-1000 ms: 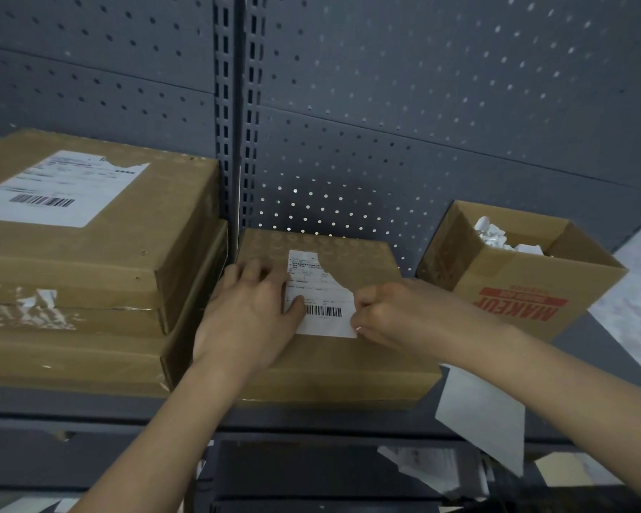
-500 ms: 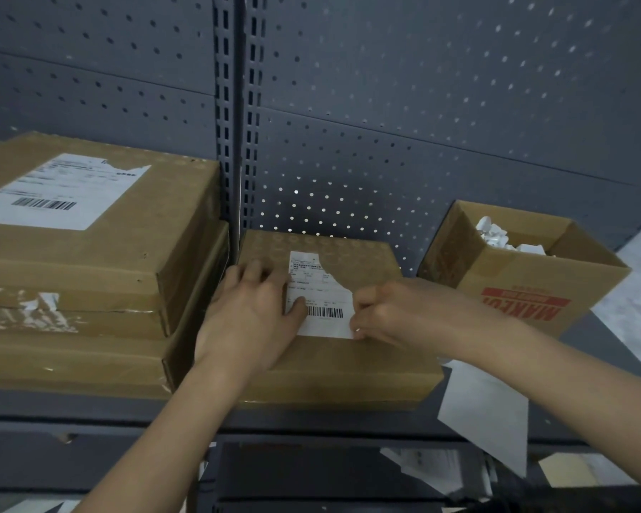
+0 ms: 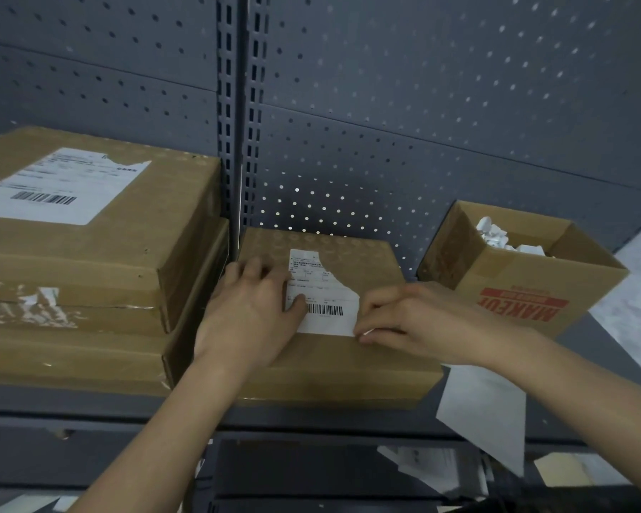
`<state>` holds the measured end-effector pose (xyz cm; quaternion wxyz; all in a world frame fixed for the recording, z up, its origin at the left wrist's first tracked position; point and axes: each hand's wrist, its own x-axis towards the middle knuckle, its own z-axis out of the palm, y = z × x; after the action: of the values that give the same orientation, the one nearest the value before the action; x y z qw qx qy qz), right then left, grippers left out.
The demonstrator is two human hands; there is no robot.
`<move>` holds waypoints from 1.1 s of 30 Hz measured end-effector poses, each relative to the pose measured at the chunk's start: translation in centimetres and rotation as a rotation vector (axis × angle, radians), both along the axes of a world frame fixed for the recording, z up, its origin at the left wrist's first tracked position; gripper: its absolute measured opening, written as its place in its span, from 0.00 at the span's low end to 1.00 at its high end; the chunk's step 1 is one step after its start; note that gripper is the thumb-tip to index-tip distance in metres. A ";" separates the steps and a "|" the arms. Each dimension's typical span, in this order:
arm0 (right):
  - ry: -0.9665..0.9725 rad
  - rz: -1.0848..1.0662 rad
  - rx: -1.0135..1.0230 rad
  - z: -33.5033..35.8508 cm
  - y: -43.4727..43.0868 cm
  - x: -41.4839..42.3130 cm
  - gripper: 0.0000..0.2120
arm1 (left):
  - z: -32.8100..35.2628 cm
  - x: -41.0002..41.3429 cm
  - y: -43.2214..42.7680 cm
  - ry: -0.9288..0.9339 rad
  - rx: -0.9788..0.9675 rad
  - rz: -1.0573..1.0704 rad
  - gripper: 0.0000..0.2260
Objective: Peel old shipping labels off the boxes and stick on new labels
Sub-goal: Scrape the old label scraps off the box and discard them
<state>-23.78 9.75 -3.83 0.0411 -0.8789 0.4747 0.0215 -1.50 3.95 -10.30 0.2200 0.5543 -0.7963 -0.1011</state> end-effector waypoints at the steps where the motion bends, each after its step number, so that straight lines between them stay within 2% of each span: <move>1: -0.002 0.004 -0.009 -0.1 -0.1 0.1 0.10 | 0.0 0.0 0.0 0.001 0.001 0.000 0.20; 9: 0.069 0.125 -0.151 -0.6 -0.5 0.4 0.07 | -0.1 0.0 0.0 0.007 0.007 0.001 0.20; 12: 0.138 0.134 -0.211 -1.3 -0.2 0.5 0.11 | 0.0 0.0 0.0 0.008 0.016 0.004 0.20; 17: 0.104 0.036 -0.143 -1.5 -1.0 1.0 0.15 | 0.0 0.0 0.0 0.006 0.011 0.002 0.20; 21: -0.045 -0.045 0.026 -0.9 -1.5 0.1 0.08 | -0.1 0.1 -0.1 0.018 0.015 -0.001 0.20; 24: -0.067 -0.032 0.098 -0.8 -1.3 -0.8 0.07 | 0.0 0.0 0.0 0.007 0.010 0.004 0.20; 33: 0.084 0.143 -0.092 -0.8 -1.1 0.1 0.06 | 0.0 0.0 0.0 -0.004 0.008 -0.002 0.20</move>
<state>-23.67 8.62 -4.62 -0.0209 -0.9099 0.4125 0.0394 -1.48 3.97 -10.30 0.2162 0.5548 -0.7967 -0.1035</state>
